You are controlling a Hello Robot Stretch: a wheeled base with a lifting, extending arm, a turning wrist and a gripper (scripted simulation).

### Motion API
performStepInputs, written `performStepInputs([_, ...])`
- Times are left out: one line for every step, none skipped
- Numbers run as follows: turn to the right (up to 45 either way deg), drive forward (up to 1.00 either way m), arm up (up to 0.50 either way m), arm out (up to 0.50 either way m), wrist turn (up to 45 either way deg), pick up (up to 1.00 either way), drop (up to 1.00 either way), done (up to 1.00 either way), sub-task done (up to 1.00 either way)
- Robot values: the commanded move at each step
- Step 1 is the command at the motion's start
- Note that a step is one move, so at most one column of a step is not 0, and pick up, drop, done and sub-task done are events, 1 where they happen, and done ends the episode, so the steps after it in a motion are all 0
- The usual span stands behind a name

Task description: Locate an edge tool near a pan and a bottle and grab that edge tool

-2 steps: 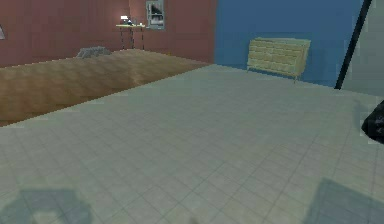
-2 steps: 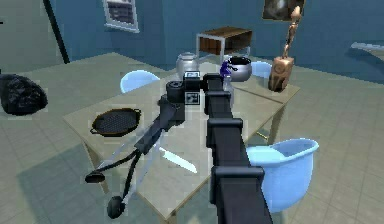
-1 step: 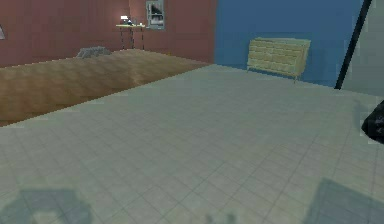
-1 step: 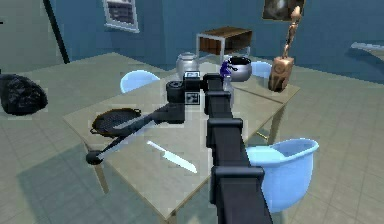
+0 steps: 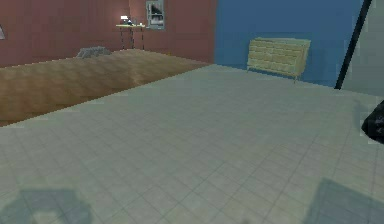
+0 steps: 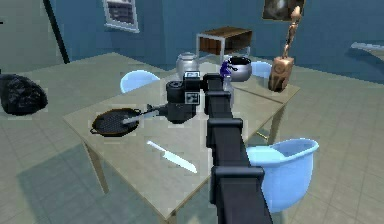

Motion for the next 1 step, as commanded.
performStepInputs([0.0, 0.00, 0.00, 0.00, 45.0, 0.00, 0.00, 0.00, 0.00])
